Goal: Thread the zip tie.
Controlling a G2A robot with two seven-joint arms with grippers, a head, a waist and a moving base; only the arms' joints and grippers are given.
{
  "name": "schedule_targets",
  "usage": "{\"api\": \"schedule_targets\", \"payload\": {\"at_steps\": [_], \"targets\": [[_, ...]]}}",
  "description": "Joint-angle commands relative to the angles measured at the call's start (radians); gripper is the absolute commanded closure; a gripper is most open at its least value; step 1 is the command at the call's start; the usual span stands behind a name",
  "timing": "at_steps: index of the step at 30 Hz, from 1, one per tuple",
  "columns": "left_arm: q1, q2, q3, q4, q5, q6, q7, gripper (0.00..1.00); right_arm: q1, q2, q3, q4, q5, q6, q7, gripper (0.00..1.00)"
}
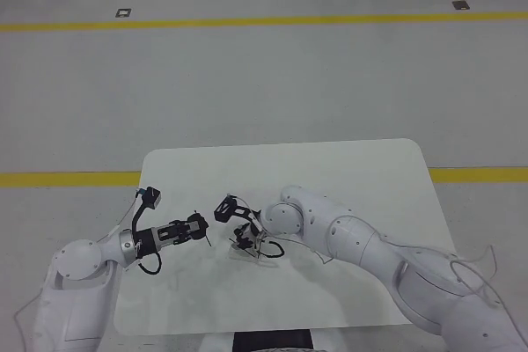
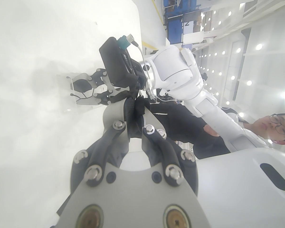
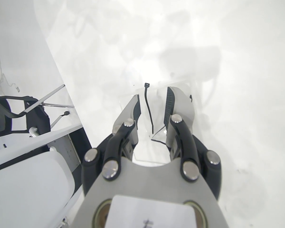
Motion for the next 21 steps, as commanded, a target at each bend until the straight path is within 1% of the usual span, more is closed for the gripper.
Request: {"api": "schedule_targets", "payload": {"at_steps": [1, 9, 12, 16, 20, 21], "targets": [[0.0, 0.0, 0.0, 0.0, 0.0, 0.0, 0.0, 1.0, 0.0, -0.003, 0.0, 0.003, 0.0, 0.0, 0.002, 0.77], [0.0, 0.0, 0.0, 0.0, 0.0, 0.0, 0.0, 1.0, -0.001, -0.011, 0.0, 0.014, 0.011, 0.0, 0.011, 0.89], [0.0, 0.0, 0.0, 0.0, 0.0, 0.0, 0.0, 1.0, 0.0, -0.013, 0.0, 0.017, 0.02, 0.0, 0.007, 1.0], [0.0, 0.0, 0.0, 0.0, 0.0, 0.0, 0.0, 1.0, 0.004, -0.008, 0.0, 0.013, 0.033, 0.0, -0.007, 1.0], [0.0, 0.0, 0.0, 0.0, 0.0, 0.0, 0.0, 1.0, 0.007, 0.01, 0.002, -0.005, 0.059, 0.0, -0.028, 1.0], [0.0, 0.0, 0.0, 0.0, 0.0, 0.0, 0.0, 1.0, 0.008, 0.018, 0.006, -0.015, 0.071, 0.0, -0.037, 1.0]]}}
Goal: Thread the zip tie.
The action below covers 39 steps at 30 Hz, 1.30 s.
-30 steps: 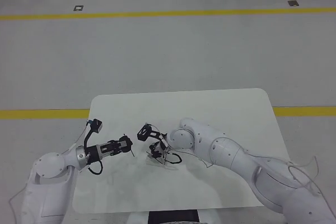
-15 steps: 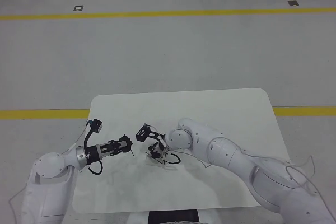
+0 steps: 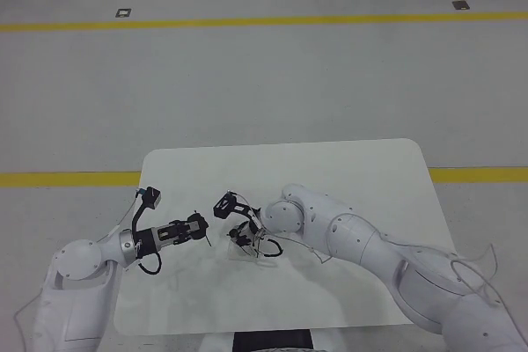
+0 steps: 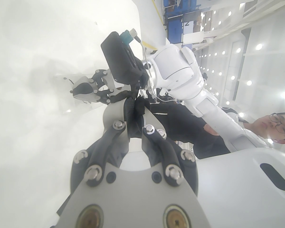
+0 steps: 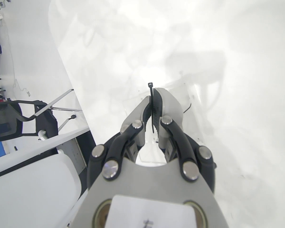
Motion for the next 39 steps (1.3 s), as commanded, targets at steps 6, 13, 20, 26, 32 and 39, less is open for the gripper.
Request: {"api": "schedule_targets", "payload": {"at_steps": [6, 13, 20, 26, 32, 39], "targets": [[0.0, 0.0, 0.0, 0.0, 0.0, 0.0, 0.0, 1.0, -0.005, 0.077, 0.037, -0.089, 0.063, 0.0, -0.06, 1.0], [0.0, 0.0, 0.0, 0.0, 0.0, 0.0, 0.0, 1.0, -0.05, 0.186, 0.107, -0.203, 0.121, 0.0, -0.136, 1.0], [0.0, 0.0, 0.0, 0.0, 0.0, 0.0, 0.0, 1.0, -0.141, 0.304, 0.212, -0.35, 0.19, 0.0, -0.219, 1.0], [0.0, 0.0, 0.0, 0.0, 0.0, 0.0, 0.0, 1.0, -0.228, 0.384, 0.306, -0.465, 0.229, 0.0, -0.271, 1.0], [0.0, 0.0, 0.0, 0.0, 0.0, 0.0, 0.0, 1.0, -0.247, 0.4, 0.327, -0.489, 0.235, 0.0, -0.279, 1.0], [0.0, 0.0, 0.0, 0.0, 0.0, 0.0, 0.0, 1.0, -0.247, 0.4, 0.327, -0.489, 0.235, 0.0, -0.279, 1.0]]}}
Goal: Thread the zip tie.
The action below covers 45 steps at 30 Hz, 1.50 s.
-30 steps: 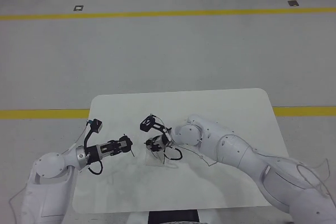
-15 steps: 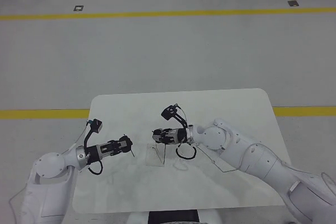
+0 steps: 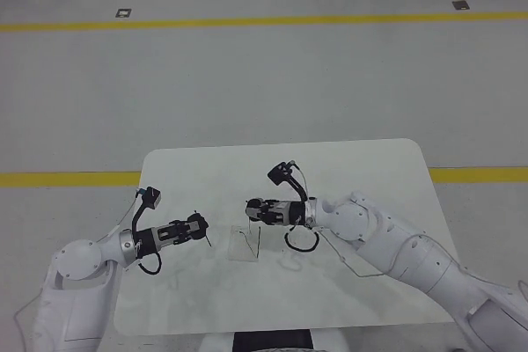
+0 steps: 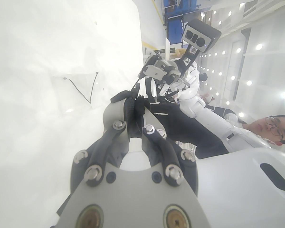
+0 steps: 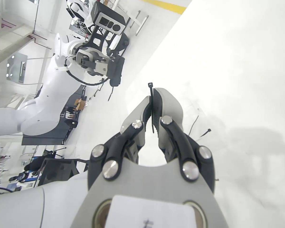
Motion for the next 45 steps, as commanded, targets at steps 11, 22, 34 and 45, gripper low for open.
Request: {"api": "schedule_targets", "payload": {"at_steps": [11, 22, 34, 45], "targets": [[0.0, 0.0, 0.0, 0.0, 0.0, 0.0, 0.0, 1.0, -0.134, 0.047, 0.175, -0.162, 0.147, 0.0, 0.007, 1.0], [0.0, 0.0, 0.0, 0.0, 0.0, 0.0, 0.0, 1.0, -0.27, 0.052, 0.382, -0.236, 0.264, 0.0, 0.155, 1.0], [-0.005, 0.013, 0.046, -0.03, 0.091, -0.004, -0.023, 1.0, -0.284, 0.056, 0.423, -0.235, 0.218, 0.0, 0.157, 1.0], [-0.057, 0.054, 0.193, -0.022, 0.098, 0.064, -0.13, 1.0, -0.344, 0.065, 0.572, -0.291, 0.255, 0.0, 0.36, 1.0]]}}
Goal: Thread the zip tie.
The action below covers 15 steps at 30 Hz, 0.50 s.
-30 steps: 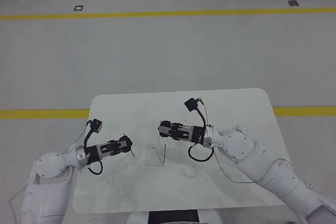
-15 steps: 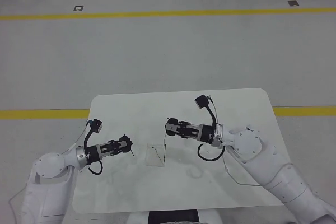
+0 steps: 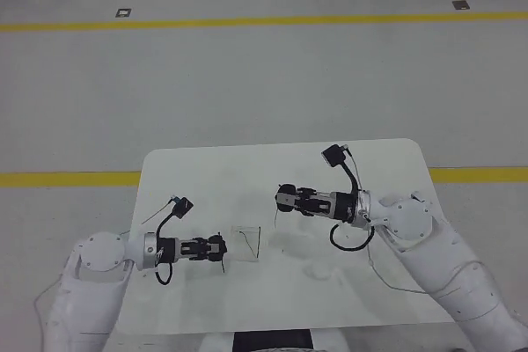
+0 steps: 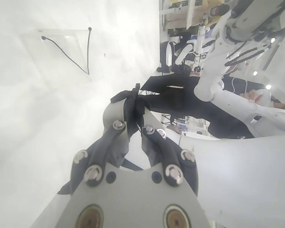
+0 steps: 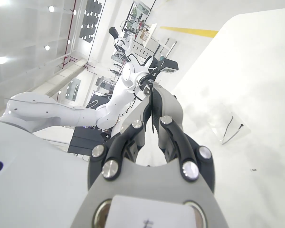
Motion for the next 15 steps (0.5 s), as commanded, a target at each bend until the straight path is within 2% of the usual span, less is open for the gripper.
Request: {"api": "schedule_targets", "payload": {"at_steps": [1, 3, 11, 13, 15], "targets": [[-0.016, 0.013, 0.039, 0.01, -0.022, 0.02, 0.0, 1.0, -0.005, -0.004, 0.019, -0.003, -0.005, 0.0, 0.036, 1.0], [-0.032, 0.021, 0.047, 0.016, -0.015, 0.02, 0.0, 1.0, -0.009, -0.009, 0.027, 0.002, -0.007, 0.0, 0.049, 1.0], [-0.032, 0.021, 0.047, 0.016, -0.015, 0.02, 0.0, 1.0, -0.009, -0.009, 0.027, 0.002, -0.007, 0.0, 0.049, 1.0], [-0.031, 0.021, 0.066, 0.028, -0.051, 0.032, 0.007, 1.0, -0.01, -0.009, 0.027, 0.001, -0.011, 0.0, 0.046, 1.0], [-0.047, 0.027, 0.096, 0.04, -0.094, 0.055, 0.0, 1.0, -0.011, -0.012, 0.021, -0.005, -0.032, 0.0, 0.027, 1.0]]}}
